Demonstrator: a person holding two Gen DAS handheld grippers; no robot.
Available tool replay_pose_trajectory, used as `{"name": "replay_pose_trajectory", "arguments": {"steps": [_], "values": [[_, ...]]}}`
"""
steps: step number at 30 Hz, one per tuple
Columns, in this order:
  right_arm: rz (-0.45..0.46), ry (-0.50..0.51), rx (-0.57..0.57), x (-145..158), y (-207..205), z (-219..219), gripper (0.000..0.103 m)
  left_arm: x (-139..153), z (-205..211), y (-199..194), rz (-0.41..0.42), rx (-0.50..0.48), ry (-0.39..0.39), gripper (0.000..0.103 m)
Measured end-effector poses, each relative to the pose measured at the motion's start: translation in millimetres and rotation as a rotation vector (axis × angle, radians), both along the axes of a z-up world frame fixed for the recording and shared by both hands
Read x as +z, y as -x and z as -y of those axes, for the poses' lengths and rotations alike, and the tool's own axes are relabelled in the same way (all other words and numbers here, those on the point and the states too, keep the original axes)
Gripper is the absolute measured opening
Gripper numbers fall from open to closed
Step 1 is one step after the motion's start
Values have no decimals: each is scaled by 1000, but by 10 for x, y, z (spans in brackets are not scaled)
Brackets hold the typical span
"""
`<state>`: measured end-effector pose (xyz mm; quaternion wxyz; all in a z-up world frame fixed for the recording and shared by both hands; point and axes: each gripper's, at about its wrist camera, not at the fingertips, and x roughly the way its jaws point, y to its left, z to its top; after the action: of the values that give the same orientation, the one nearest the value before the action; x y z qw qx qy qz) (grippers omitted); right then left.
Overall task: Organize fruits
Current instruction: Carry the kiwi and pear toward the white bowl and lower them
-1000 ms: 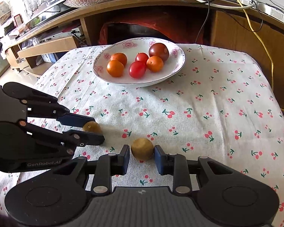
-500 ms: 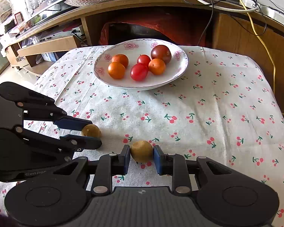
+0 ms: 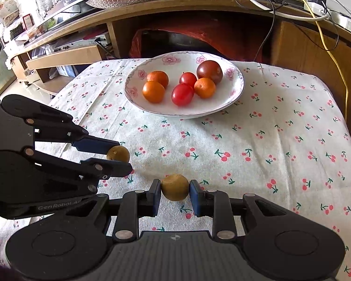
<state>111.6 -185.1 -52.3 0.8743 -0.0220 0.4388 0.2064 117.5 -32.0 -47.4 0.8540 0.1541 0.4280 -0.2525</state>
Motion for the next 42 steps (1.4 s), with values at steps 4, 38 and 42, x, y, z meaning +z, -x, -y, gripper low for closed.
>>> {"name": "replay_pose_trajectory", "arguments": {"steps": [4,38,42], "values": [[13,-10,4,40,-7,-17,22,18,5,-5,10,-1,2,33],[98,-74,-33,276,-224,9,23,227,-6,-274,82,61,49,33],[106,-81,-41,287,-241,36,23,238,7,-295,89,66,54,33]]}}
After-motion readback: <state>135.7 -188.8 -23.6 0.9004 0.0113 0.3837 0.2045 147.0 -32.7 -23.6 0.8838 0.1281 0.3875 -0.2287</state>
